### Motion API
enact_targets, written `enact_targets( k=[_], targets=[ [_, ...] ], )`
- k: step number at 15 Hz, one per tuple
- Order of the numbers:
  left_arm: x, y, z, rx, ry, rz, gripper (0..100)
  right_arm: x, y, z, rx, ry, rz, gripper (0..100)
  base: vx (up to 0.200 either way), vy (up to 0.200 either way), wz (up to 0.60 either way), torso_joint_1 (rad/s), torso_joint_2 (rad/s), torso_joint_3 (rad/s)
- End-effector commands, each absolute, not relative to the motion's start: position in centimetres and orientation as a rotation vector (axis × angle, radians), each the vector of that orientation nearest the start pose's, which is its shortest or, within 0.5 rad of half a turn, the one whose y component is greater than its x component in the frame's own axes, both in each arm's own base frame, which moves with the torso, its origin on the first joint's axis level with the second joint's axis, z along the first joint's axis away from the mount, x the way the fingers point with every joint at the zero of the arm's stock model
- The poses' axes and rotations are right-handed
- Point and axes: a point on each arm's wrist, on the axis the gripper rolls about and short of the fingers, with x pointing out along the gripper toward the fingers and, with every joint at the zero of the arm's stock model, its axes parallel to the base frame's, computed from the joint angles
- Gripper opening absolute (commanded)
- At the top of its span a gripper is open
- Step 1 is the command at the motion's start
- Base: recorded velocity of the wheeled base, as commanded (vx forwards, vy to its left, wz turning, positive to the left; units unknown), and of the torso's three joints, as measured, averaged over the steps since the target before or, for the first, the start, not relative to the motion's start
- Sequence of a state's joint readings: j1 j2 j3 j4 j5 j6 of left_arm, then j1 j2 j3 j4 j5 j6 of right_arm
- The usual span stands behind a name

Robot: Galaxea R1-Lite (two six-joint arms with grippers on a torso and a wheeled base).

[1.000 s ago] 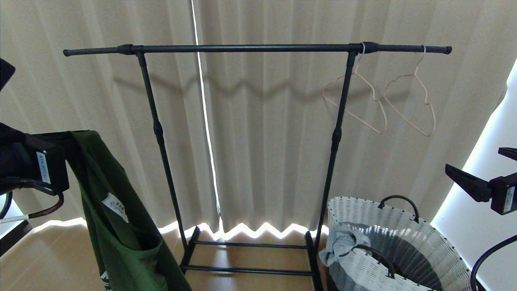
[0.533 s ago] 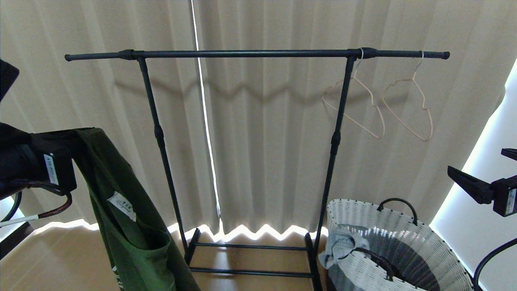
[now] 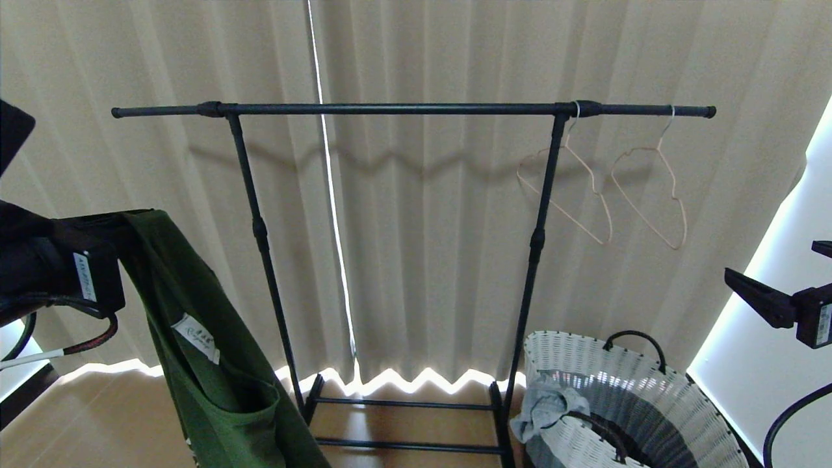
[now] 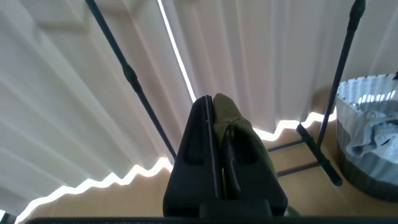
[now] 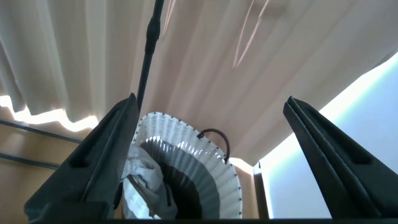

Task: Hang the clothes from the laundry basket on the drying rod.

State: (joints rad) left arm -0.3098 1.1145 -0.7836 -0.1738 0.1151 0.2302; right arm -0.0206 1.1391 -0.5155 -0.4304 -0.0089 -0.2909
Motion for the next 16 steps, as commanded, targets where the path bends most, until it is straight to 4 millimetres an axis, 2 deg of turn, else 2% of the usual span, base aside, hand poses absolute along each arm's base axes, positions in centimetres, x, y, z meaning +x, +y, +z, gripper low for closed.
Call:
enact_targets(
  k=[1, 13, 16],
  targets=[
    [15.30, -4.57, 26.71, 0.263, 0.135, -0.207, 0, 16.12, -0.36, 21.24, -0.289, 0.195, -0.001, 100, 0.000, 0.000, 0.00, 0.173, -0.40, -0.227],
    [15.43, -4.07, 26.20, 0.261, 0.158, -0.175, 0, 16.29, -0.36, 21.33, -0.295, 0.193, 0.001, 100, 0.000, 0.000, 0.00, 0.014, -0.03, -0.018],
    [15.42, -4.07, 25.80, 0.267, 0.171, -0.177, 0, 16.34, -0.36, 21.78, -0.295, 0.178, -0.001, 100, 0.000, -0.200, 0.00, -0.001, 0.00, 0.004]
  ],
)
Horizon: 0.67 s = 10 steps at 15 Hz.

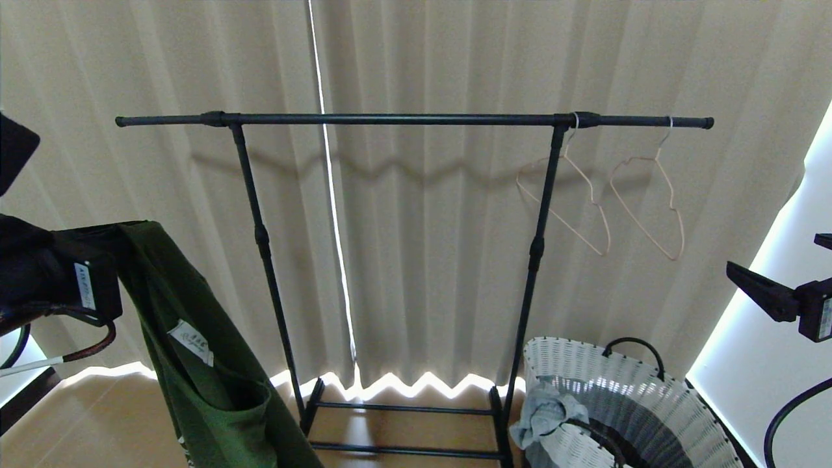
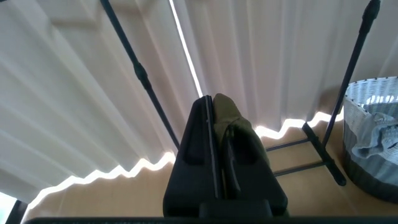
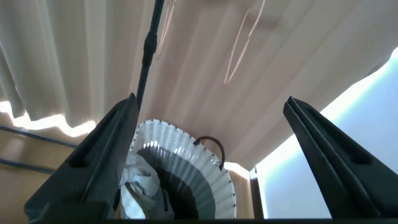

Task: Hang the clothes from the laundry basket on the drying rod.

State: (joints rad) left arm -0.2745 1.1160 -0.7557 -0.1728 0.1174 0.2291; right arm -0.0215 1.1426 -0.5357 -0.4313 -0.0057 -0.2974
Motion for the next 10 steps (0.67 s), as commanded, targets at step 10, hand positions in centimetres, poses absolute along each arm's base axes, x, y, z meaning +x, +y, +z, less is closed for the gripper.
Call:
enact_targets(
  k=[10],
  targets=[
    [15.43, -4.15, 25.52, 0.270, 0.179, -0.184, 0, 16.22, -0.86, 21.88, -0.293, 0.176, -0.033, 100, 0.000, -0.060, 0.00, 0.006, 0.00, 0.000]
  ],
)
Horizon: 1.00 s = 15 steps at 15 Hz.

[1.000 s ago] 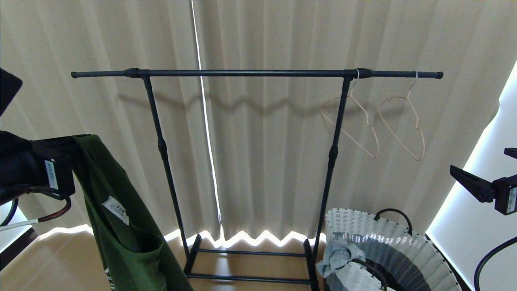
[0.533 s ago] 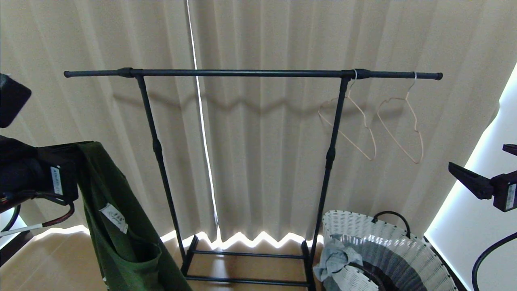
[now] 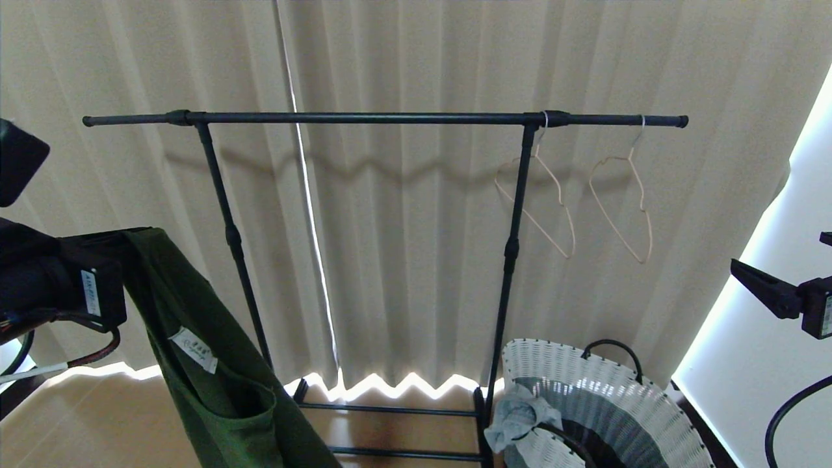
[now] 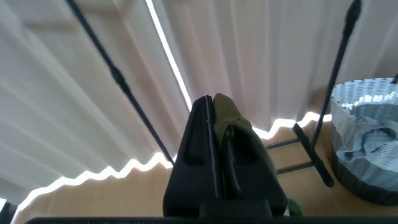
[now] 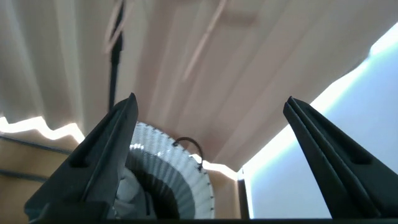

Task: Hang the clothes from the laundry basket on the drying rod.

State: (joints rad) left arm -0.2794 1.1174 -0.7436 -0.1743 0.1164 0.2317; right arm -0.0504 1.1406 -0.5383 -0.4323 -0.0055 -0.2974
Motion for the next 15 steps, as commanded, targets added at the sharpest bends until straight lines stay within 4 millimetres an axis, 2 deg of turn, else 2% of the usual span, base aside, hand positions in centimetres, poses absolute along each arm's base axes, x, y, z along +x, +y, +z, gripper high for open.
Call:
enact_targets(
  k=[1, 13, 15],
  targets=[
    [15.39, -4.14, 25.55, 0.271, 0.178, -0.184, 0, 16.25, -0.96, 21.85, -0.292, 0.179, -0.038, 100, 0.000, 0.000, 0.00, 0.000, 0.00, 0.000],
    [15.34, -4.18, 25.57, 0.268, 0.176, -0.187, 0, 16.29, -1.27, 21.77, -0.290, 0.187, -0.056, 100, 0.000, 0.000, 0.00, 0.000, 0.00, 0.000],
    [15.31, -4.29, 25.57, 0.269, 0.175, -0.195, 0, 16.29, -1.27, 21.77, -0.290, 0.187, -0.056, 100, 0.200, 0.000, 0.00, 0.002, 0.00, 0.002]
  ],
)
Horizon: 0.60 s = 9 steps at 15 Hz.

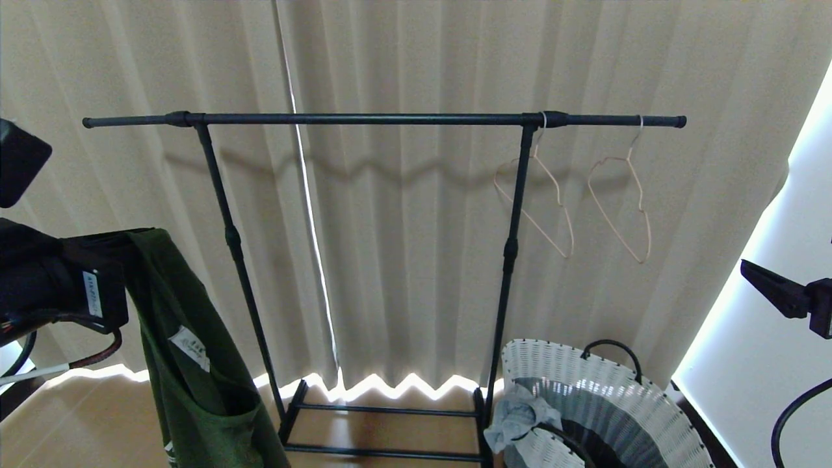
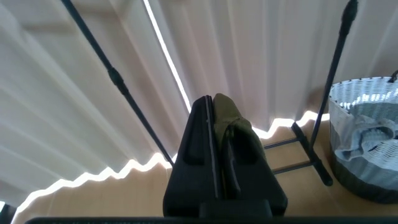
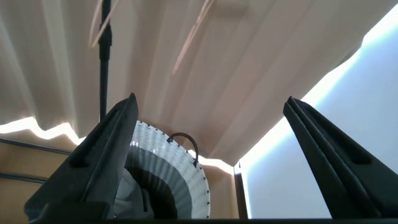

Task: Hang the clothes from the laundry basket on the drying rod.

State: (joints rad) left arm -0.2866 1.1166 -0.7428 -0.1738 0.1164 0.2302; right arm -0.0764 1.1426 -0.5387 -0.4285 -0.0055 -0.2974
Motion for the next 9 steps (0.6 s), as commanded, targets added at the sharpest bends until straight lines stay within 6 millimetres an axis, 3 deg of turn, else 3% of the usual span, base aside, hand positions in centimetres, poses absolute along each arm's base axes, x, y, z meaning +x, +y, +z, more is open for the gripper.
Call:
enact_targets(
  k=[1, 9],
  targets=[
    [15.31, -4.42, 25.59, 0.270, 0.174, -0.202, 0, 16.29, -1.29, 21.77, -0.290, 0.187, -0.056, 100, 0.200, 0.000, 0.00, -0.017, -0.01, 0.002],
    [15.21, -4.72, 24.80, 0.274, 0.183, -0.223, 0, 16.80, -1.40, 21.66, -0.286, 0.201, -0.057, 100, 0.200, 0.000, 0.00, 0.002, 0.00, 0.002]
  ],
)
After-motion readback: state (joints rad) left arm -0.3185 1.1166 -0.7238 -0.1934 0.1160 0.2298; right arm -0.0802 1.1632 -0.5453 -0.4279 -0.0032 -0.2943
